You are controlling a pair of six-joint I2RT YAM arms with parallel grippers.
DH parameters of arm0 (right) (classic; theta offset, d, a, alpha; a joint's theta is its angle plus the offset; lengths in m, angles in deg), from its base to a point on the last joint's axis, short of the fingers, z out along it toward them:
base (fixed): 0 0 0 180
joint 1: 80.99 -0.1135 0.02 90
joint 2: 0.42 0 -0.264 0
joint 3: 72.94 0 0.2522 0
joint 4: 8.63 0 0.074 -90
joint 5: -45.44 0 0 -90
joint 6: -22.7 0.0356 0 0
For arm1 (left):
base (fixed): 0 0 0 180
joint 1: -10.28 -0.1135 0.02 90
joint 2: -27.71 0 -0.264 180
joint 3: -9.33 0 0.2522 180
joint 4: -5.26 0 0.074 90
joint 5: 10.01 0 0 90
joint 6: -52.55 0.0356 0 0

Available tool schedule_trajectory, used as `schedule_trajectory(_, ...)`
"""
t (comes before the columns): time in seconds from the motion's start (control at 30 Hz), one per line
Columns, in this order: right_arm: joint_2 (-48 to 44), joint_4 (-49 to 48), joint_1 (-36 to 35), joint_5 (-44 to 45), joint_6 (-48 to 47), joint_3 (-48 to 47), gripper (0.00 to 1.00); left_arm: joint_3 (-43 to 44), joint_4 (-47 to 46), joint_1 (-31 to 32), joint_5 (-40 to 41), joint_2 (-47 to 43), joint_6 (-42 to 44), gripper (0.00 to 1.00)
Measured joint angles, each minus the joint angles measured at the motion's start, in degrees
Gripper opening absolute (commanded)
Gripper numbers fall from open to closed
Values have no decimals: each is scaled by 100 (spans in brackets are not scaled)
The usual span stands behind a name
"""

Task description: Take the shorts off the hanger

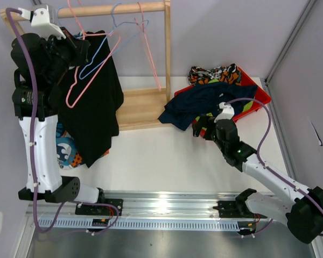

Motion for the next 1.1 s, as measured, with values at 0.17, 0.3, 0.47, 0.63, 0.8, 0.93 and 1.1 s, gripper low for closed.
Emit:
schedule_trajectory(0.17,-160,184,-474,234,74,258,99,389,-199,234,-131,603,-42,0)
schedule_trajectory(0.3,-393,295,-551,385,81,350,99,785,-350,468,-177,1276,-98,0)
schedule_trajectory(0.47,-713,363,-553,540,81,468,99,997,-446,815,-138,1864,-144,0)
schedule_trajectory(0.63,-909,490,-553,605,79,616,99,1115,-570,1016,-120,2149,-181,0)
schedule_trajectory(0.8,-1001,581,-553,658,79,706,100,1169,-636,1108,-17,2229,-205,0)
schedule_trajectory(0.93,-1025,603,-553,680,79,728,99,1169,-645,1167,22,2225,-199,18)
schedule_trajectory(1.1,-1025,603,-553,678,79,728,99,1075,-625,1207,76,2081,-138,42)
